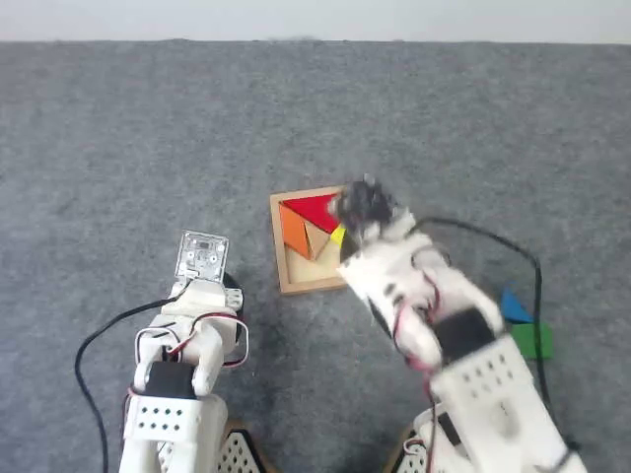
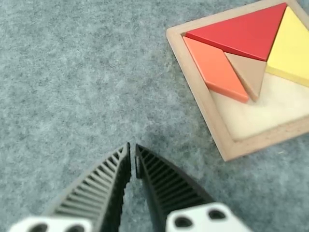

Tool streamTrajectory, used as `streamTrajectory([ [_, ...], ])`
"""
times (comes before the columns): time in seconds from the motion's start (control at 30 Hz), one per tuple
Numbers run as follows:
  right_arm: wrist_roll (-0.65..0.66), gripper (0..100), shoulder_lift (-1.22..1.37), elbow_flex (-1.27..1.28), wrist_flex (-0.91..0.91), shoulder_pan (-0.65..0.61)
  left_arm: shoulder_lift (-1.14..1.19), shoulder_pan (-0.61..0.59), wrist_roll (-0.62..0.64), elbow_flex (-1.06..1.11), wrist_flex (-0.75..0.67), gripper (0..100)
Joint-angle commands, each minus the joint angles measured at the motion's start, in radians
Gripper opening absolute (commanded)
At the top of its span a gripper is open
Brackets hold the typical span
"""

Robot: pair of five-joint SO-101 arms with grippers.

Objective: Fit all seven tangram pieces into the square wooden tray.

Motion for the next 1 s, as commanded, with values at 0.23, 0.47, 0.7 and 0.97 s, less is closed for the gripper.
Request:
streamTrajectory([
  [0.23,0.020,7.0,-0.277,0.103,0.124,0.479,-0.012,-0.005,0.006,-0.008,0.002,2],
  [0.47,0.278,7.2,-0.137,0.098,0.153,0.894,-0.012,-0.005,0.006,-0.008,0.002,2],
  [0.7,0.319,7.3,-0.093,0.061,0.326,0.866,-0.012,-0.005,0.006,-0.008,0.002,2],
  [0.97,0.480,7.3,-0.087,0.041,0.529,0.943,-0.012,-0.005,0.006,-0.008,0.002,2],
])
